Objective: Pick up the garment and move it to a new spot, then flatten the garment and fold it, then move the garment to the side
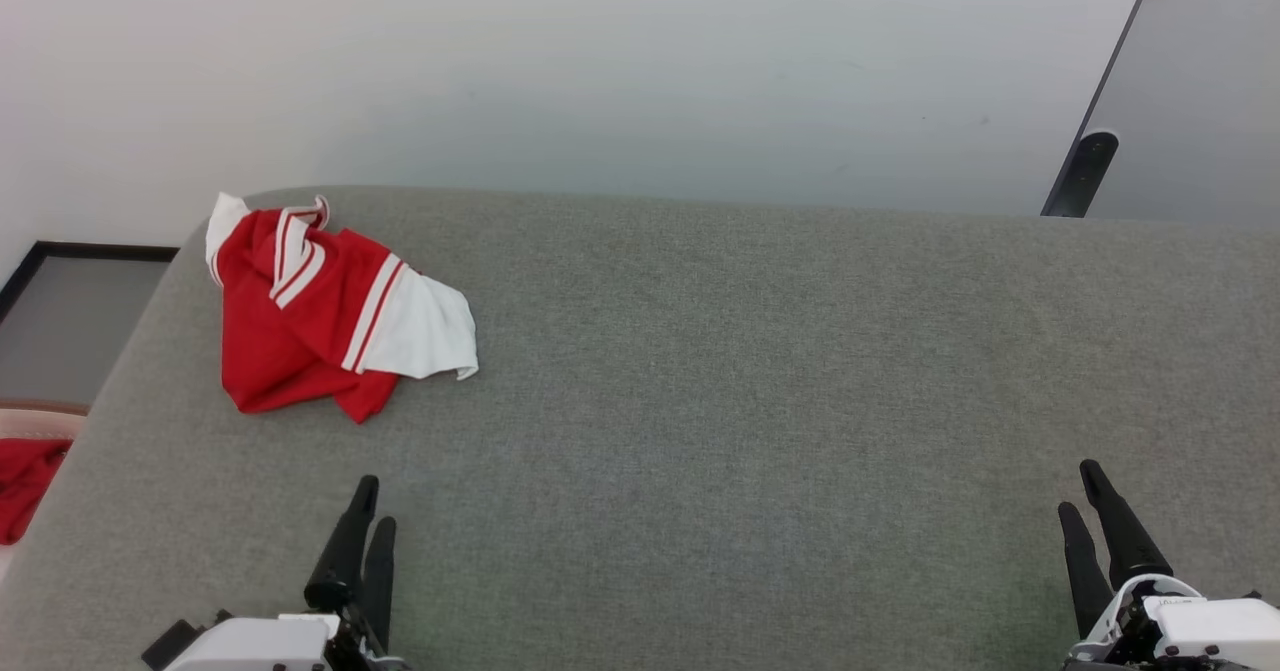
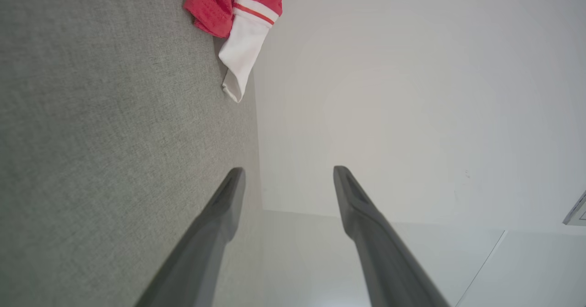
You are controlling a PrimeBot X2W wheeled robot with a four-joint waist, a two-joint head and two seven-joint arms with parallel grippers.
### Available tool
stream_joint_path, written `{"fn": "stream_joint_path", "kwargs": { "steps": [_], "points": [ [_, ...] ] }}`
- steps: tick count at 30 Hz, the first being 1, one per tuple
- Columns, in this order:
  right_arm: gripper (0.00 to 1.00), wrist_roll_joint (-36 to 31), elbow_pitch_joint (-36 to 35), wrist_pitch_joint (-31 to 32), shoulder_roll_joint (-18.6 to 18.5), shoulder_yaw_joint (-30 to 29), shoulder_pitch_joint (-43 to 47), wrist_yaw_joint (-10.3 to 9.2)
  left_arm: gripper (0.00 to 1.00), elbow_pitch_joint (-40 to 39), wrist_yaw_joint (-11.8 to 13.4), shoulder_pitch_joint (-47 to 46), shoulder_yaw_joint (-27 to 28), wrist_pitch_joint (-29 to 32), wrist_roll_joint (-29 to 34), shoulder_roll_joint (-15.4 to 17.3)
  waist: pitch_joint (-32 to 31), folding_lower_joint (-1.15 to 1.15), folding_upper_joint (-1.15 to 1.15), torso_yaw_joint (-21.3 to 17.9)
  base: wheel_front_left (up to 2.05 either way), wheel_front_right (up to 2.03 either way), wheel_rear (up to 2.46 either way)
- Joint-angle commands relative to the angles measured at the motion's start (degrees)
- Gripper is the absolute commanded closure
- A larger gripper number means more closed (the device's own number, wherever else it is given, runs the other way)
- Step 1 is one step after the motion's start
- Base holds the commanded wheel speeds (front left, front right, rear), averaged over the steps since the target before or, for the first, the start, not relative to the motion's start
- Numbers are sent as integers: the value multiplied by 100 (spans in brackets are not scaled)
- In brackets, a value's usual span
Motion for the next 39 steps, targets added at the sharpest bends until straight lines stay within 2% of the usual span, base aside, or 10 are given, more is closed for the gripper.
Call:
{"fn": "stream_joint_path", "kwargs": {
  "steps": [1,11,15,27,39],
  "points": [
    [0,-11,-109,-36,-12,11,-132,1,0,-125,-3,-130,10,-61,66,58,1,0,0,2,0,0,0],
    [0,-276,-183,-192,-109,111,-221,2,0,-187,-5,-165,-97,-318,430,236,10,0,0,1,0,0,0],
    [0,-587,-194,-308,-232,221,-261,2,0,-160,-6,-195,-186,-453,755,333,12,0,0,1,0,0,0],
    [0,-1788,-162,-649,-589,571,-366,3,0,-155,105,-274,-342,-752,2345,465,27,0,0,2,0,0,0],
    [0,-3035,-169,-863,-820,613,-467,3,0,-257,153,-266,-443,-1005,3862,530,38,0,0,-30,0,0,0]
  ]
}}
